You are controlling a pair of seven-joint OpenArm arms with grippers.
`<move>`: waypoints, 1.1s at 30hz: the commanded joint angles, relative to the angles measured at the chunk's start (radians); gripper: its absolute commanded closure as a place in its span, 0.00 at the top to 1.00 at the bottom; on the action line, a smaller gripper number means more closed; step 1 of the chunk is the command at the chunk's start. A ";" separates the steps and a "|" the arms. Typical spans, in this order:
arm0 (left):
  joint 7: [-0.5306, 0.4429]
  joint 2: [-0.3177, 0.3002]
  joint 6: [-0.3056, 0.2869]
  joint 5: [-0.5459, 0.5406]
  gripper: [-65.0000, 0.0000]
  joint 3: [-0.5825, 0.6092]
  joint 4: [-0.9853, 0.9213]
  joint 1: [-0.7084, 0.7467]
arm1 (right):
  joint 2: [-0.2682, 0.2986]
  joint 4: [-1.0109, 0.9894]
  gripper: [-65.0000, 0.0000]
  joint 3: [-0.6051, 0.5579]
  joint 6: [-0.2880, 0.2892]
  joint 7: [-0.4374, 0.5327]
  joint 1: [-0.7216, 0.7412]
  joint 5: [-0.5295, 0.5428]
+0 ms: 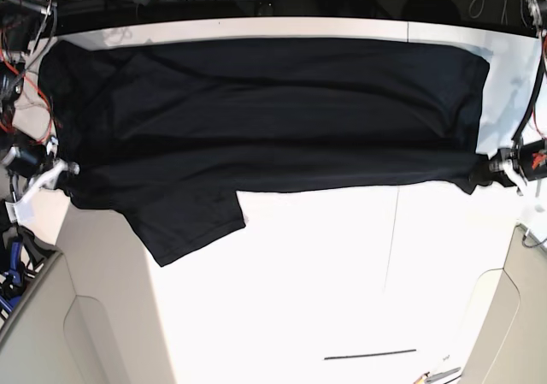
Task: Fold the T-shirt properly
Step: 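Grasp the side edges and fold the shirt lengthwise into a long strip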
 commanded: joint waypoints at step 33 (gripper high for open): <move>-0.040 -0.028 -0.008 -0.027 0.00 -0.010 0.180 0.184 | 0.014 0.012 0.53 0.086 -0.050 0.256 0.040 -0.199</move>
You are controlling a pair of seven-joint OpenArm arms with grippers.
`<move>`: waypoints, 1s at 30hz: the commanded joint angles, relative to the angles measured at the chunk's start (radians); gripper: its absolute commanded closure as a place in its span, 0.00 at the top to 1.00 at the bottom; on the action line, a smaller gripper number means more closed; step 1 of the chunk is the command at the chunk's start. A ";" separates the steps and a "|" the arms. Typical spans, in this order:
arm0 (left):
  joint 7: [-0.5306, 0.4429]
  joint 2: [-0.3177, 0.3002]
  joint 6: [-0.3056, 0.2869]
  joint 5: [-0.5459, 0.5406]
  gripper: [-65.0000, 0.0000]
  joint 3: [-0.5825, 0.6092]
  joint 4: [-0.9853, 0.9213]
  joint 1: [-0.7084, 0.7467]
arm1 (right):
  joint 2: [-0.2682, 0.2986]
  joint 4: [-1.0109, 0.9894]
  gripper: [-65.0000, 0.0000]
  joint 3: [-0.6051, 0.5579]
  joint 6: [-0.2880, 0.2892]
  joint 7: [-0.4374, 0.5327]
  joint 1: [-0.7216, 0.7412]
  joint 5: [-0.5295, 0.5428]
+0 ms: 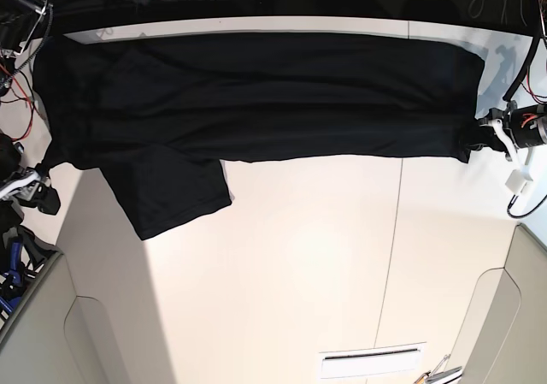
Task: Fold the T-shirt properly
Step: 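Grasp the side edges and fold the shirt lengthwise into a long strip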
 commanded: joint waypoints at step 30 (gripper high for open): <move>-0.012 -0.026 -0.008 -0.021 0.00 -0.010 0.013 -0.014 | -0.205 -0.234 0.00 -0.362 0.016 0.070 0.161 -0.082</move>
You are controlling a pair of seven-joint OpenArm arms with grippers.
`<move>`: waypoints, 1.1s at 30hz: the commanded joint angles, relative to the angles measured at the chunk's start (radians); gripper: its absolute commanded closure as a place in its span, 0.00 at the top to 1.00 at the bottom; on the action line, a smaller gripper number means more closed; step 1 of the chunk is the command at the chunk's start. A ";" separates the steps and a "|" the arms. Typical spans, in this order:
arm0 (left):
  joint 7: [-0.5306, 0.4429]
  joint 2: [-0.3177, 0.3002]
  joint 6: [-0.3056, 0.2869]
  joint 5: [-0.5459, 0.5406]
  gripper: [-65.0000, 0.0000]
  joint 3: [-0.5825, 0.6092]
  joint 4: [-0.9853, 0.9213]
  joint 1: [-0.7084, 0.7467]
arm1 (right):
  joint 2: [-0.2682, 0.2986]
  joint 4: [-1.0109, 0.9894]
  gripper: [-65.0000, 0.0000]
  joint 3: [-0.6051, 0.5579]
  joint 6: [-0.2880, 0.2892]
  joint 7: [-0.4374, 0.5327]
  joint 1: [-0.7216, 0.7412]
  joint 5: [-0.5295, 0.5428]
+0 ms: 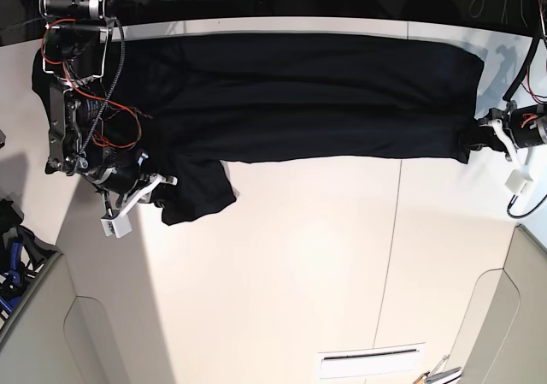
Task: Fold the T-shirt properly
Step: 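Grasp the side edges and fold the shirt lengthwise into a long strip, then regrasp the strip ends with both grippers and straighten the strip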
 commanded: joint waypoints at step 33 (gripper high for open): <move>-0.003 -0.038 -0.008 0.074 0.21 -0.206 0.364 0.352 | 0.031 0.773 0.40 0.511 0.023 -0.293 -0.615 0.274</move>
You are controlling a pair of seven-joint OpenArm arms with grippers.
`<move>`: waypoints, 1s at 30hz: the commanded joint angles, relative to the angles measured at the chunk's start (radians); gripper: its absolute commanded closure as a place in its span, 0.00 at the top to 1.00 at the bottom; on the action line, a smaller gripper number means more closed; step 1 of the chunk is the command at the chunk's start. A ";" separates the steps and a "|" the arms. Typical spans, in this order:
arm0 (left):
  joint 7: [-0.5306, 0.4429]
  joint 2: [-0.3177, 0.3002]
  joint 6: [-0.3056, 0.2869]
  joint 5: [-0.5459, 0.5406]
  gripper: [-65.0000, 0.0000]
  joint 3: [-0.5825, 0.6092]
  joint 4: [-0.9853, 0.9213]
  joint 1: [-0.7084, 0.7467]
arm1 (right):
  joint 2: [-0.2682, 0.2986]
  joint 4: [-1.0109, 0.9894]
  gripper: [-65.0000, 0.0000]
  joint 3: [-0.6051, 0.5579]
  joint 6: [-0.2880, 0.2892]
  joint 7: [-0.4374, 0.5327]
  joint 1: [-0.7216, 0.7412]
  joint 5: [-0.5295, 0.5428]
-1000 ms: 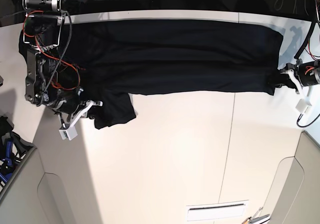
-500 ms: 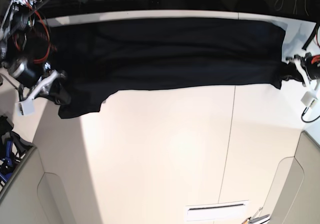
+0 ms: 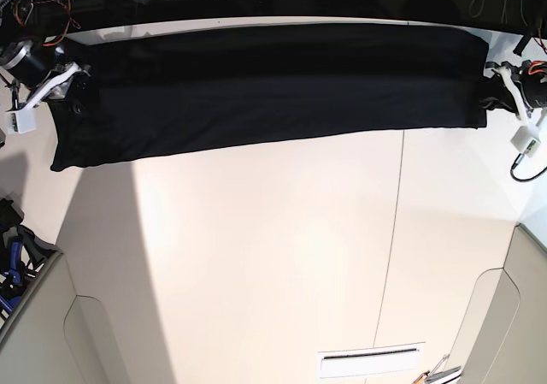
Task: Fold the T-shirt properly
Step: 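Regrasp the strip ends with both grippers and straighten the strip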
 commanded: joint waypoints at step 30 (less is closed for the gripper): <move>-0.179 0.217 -0.006 0.058 0.65 -0.317 -0.007 0.096 | -0.042 -0.092 0.00 -0.095 0.008 0.136 0.050 -0.045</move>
